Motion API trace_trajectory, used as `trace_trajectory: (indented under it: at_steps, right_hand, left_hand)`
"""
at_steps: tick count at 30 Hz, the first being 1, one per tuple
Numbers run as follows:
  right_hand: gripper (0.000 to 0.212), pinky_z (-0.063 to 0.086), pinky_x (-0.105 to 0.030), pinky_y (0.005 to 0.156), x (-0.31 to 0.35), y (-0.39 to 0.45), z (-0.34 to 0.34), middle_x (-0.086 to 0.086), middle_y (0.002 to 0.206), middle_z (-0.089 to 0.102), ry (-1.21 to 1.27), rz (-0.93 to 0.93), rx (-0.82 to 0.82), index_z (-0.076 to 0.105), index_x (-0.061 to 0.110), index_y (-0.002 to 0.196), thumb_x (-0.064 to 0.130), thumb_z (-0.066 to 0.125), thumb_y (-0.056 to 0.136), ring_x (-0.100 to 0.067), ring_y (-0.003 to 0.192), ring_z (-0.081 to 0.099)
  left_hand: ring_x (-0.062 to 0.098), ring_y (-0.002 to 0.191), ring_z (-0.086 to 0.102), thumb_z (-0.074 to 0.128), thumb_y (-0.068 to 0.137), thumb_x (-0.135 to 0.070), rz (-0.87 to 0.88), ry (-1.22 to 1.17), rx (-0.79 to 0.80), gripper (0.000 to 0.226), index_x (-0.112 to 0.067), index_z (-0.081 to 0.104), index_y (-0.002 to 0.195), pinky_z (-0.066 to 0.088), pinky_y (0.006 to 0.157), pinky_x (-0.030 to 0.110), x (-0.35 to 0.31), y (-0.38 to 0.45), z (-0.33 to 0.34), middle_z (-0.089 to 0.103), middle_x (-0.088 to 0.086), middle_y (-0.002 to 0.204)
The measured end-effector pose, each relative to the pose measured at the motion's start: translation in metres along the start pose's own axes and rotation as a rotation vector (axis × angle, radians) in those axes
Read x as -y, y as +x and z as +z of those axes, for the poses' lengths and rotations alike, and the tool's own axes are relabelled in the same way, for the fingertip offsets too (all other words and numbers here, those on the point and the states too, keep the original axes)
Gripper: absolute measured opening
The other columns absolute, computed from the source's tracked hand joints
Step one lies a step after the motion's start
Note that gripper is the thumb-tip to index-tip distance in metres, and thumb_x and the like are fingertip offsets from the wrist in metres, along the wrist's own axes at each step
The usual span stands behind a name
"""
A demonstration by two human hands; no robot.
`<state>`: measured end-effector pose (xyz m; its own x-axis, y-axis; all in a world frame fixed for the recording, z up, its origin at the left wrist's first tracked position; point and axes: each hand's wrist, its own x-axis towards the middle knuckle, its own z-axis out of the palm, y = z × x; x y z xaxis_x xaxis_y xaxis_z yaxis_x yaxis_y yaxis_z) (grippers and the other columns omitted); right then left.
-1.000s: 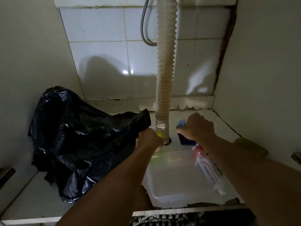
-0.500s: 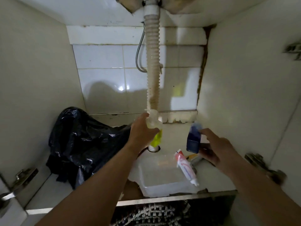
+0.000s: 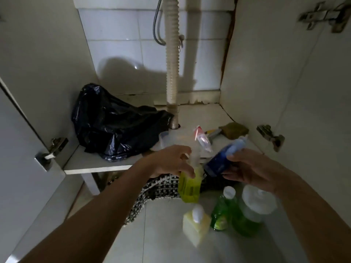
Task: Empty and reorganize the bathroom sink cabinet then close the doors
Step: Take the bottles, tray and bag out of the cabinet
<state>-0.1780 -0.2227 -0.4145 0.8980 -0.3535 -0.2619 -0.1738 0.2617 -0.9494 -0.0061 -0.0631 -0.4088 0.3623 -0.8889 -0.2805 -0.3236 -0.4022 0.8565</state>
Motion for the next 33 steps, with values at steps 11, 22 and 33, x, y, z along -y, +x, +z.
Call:
trace_trajectory:
  at_steps: [11,22,33]
  right_hand:
    - [0.021,0.045,-0.011,0.051,-0.098,-0.013,0.004,0.004,0.078,0.06,-0.853,0.517,0.156,0.055,0.018,0.079,0.015,0.076,0.078,-0.002,0.064,0.059]
    - [0.044,0.048,-0.027,0.077,-0.232,-0.024,-0.017,0.003,0.09,0.062,-0.821,0.316,-0.134,0.061,0.028,0.08,-0.006,0.08,0.059,-0.019,0.094,0.062]
    - [0.074,0.042,-0.028,0.095,-0.223,-0.013,-0.023,-0.013,0.14,0.047,-1.037,0.425,-0.073,0.036,0.01,0.142,0.002,0.07,0.077,-0.026,0.123,0.05]
  left_hand:
    - [0.016,0.093,0.051,0.078,0.073,-0.016,-0.045,0.392,0.32,0.044,-0.019,0.052,0.108,0.042,0.067,0.021,0.083,-0.003,0.1,0.054,-0.001,0.106]
    - [0.016,0.104,0.053,0.075,0.071,-0.009,-0.021,0.33,0.104,0.067,-0.012,0.048,0.133,0.035,0.079,0.016,0.18,-0.017,0.184,0.054,0.004,0.135]
    - [0.015,0.136,0.037,0.08,0.074,-0.027,-0.024,0.348,0.086,0.087,-0.017,0.032,0.146,0.024,0.103,0.013,0.19,-0.021,0.184,0.039,-0.002,0.149]
